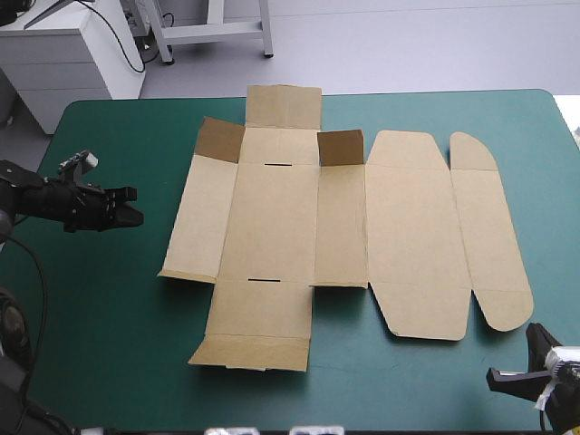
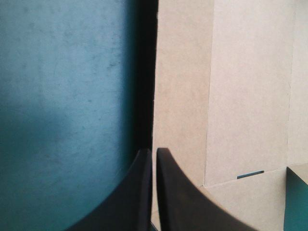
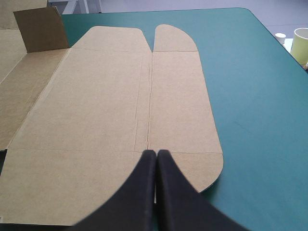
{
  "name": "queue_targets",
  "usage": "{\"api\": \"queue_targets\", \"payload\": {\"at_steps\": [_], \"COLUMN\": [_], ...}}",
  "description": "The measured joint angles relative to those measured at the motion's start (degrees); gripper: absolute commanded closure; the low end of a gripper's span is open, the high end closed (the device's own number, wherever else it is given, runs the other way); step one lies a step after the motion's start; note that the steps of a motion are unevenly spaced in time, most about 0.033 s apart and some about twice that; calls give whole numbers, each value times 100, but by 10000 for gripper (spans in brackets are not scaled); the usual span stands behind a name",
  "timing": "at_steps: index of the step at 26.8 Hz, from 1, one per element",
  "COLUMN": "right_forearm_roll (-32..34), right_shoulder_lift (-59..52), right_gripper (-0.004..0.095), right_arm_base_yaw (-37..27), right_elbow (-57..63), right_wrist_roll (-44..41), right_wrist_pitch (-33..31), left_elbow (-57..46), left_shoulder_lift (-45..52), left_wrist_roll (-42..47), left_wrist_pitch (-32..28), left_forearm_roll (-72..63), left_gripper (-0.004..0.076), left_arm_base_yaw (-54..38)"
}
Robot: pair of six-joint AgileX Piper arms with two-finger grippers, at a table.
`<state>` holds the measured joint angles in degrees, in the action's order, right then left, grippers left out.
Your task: Fold the box
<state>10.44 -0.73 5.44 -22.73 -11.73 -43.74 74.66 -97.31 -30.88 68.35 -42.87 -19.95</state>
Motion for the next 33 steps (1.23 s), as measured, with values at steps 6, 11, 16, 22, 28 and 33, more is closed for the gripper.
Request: {"api": "queue_targets", "payload": {"at_steps": [6, 11, 16, 22, 28, 33], "right_forearm_roll": [0, 0, 0, 0, 0, 0], "right_shoulder_lift": [0, 0, 0, 0, 0, 0], "right_gripper": [928, 928, 928, 927, 928, 928], "right_arm_base_yaw": [0, 0, 0, 0, 0, 0], "right_elbow": [0, 0, 0, 0, 0, 0], "right_wrist_roll": [0, 0, 0, 0, 0, 0], "right_wrist_pitch": [0, 0, 0, 0, 0, 0], "left_elbow": [52, 53, 58, 65, 101, 125], "left_shoulder_lift": [-639, -639, -670, -998, -1327, -1383], "left_wrist_roll": [6, 102, 288, 335, 350, 350], "left_wrist_pitch": [37, 42, 42, 37, 48, 41], "left_forearm_roll": [-46, -65, -87, -95, -405, -529], "left_gripper": [517, 263, 198, 198, 198, 211], "left_arm_base_yaw": [0, 0, 45, 411, 860, 1135]}}
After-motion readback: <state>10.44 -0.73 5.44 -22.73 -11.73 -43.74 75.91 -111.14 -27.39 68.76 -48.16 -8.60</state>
